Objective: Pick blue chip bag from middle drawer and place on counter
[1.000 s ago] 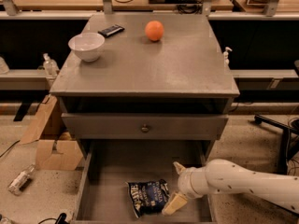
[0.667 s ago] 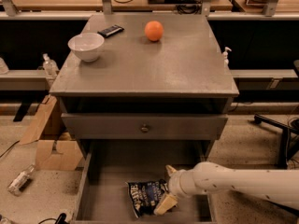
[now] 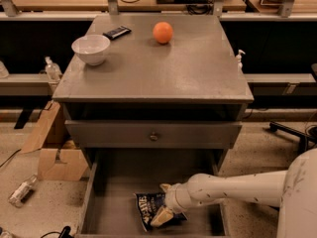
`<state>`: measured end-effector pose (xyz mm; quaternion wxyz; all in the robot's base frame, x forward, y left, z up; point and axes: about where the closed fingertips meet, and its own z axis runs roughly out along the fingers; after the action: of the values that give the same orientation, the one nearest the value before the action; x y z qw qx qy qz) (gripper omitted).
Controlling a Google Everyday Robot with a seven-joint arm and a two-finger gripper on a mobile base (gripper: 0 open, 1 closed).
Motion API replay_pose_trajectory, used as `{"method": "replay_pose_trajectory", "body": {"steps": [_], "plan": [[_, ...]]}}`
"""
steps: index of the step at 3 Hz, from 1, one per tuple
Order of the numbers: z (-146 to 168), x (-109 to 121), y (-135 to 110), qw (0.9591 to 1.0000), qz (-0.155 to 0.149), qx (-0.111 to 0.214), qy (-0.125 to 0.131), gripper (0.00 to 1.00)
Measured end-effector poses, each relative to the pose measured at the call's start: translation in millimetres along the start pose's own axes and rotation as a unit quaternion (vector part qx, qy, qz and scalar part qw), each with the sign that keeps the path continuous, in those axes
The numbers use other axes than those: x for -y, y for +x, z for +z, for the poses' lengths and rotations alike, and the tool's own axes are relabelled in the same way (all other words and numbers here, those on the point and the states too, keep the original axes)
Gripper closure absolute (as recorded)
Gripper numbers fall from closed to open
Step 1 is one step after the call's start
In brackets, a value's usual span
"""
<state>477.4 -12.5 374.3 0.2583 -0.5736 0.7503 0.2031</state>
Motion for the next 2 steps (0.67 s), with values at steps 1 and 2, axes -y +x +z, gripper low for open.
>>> {"method": "replay_pose_trajectory", "body": {"steps": [1, 2], "plan": [[28.1, -17.7, -2.4, 0.9996, -0.001, 0.006, -0.029, 0.41], [38.1, -25.5, -6.4, 0.9990, -0.002, 0.016, -0.043, 0.66]]}}
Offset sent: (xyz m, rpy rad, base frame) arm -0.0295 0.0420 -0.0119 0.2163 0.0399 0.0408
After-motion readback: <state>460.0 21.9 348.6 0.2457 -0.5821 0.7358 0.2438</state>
